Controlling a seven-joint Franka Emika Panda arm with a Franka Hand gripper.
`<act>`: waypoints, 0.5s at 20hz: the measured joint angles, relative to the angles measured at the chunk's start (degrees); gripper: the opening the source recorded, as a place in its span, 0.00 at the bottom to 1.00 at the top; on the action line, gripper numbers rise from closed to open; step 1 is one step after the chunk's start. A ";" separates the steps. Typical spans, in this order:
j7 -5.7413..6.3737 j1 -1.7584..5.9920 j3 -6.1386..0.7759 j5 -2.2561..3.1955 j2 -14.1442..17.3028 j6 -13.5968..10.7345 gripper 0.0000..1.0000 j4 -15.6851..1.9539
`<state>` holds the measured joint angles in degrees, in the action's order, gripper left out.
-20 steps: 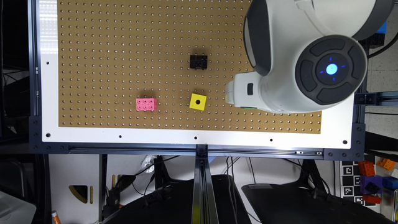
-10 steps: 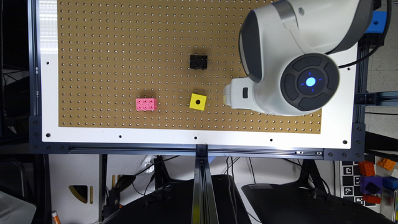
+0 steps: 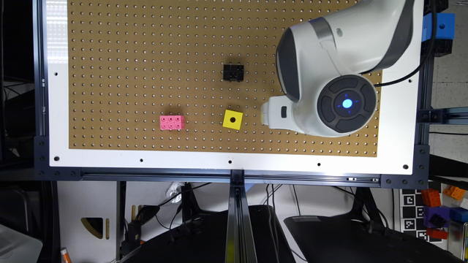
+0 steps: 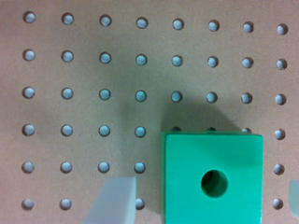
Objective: Pick up green block.
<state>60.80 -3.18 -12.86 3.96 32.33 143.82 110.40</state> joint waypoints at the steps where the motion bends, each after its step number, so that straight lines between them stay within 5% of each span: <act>1: 0.00 0.00 0.03 0.08 0.64 0.54 1.00 -0.03; 6: 0.00 -0.04 0.10 0.33 2.70 1.63 1.00 -1.09; 7: 0.00 -0.04 0.09 0.34 2.89 1.63 0.00 -1.38; 10: 0.00 -0.04 0.09 0.34 2.89 1.63 0.00 -1.38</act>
<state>60.80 -3.22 -12.77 4.30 35.22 145.44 109.02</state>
